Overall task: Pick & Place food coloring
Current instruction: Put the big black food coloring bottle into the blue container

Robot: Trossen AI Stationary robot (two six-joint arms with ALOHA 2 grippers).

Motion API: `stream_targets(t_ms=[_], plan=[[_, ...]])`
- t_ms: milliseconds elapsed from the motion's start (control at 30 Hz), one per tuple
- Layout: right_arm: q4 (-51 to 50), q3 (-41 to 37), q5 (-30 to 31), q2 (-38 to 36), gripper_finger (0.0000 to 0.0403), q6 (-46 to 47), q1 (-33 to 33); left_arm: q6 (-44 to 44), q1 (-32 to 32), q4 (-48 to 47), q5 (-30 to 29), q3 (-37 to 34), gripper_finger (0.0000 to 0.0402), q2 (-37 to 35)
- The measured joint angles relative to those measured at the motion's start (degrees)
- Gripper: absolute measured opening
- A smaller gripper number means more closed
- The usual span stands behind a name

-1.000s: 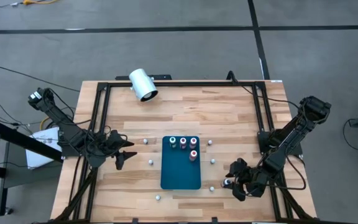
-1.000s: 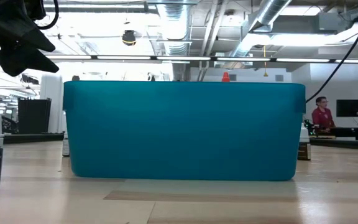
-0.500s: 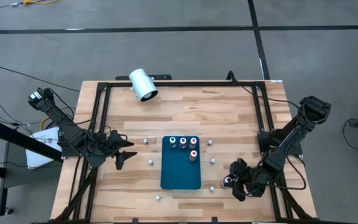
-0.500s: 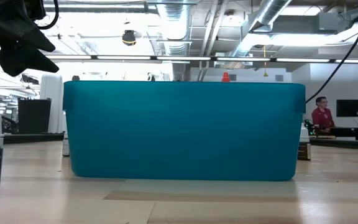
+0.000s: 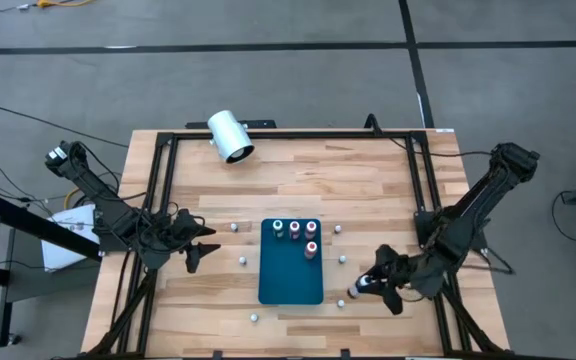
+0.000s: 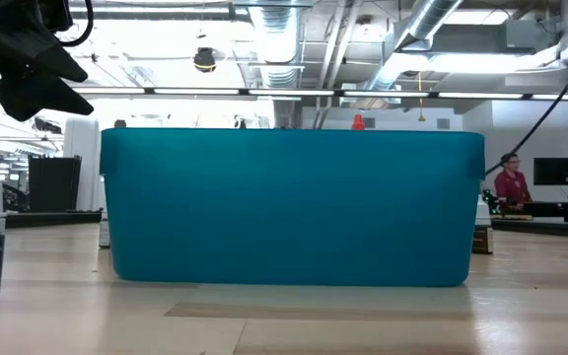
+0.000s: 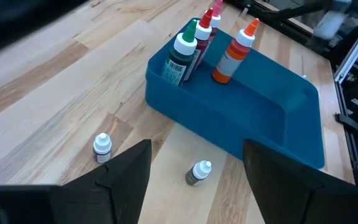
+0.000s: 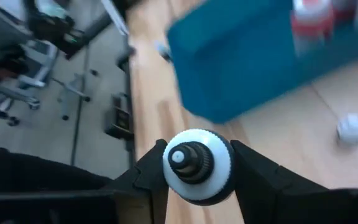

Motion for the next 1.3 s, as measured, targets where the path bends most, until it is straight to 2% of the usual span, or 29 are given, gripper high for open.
stream_targets(t_ms=[167, 367, 567, 700, 933, 1067, 1167, 1300], plan=[[0.17, 6.49, 0.14, -2.36, 0.0146, -10.75, -2.86, 0.0, 0.01, 0.0, 0.0, 0.0, 0.0242, 0.0], [0.05, 14.88, 0.04, -1.69, 0.013, -24.44, -6.65, 0.55, 0.02, 0.0, -0.1, 0.0, 0.0242, 0.0], [-0.14, 20.09, -0.26, -0.73, 0.014, -31.55, -11.69, 0.55, 0.02, 0.01, -0.64, 0.0, 0.0242, 0.0], [0.64, 23.03, -0.34, 1.07, 0.015, -33.99, -14.67, 0.54, 0.02, 0.02, -0.69, 0.0, 0.0242, 0.0], [0.31, 28.04, -2.76, 8.12, 0.013, -35.39, -19.26, 0.76, 0.02, 0.09, -0.69, 0.0, 0.0242, 0.0], [-0.25, 31.76, -3.64, 13.69, 0.0145, -36.73, -21.52, 1.47, 0.02, 0.44, -0.68, 0.0, 0.0242, 0.0], [-2.46, 35.72, -3.68, 17.69, 0.0151, -36.76, -22.9, 1.47, 0.02, 0.49, -0.6, 0.0, 0.0242, 0.0], [-9.7, 41.19, -3.71, 23.47, 0.0137, -36.76, -24.63, 1.55, 0.01, 0.79, -0.46, 0.0, 0.0242, 0.0]])
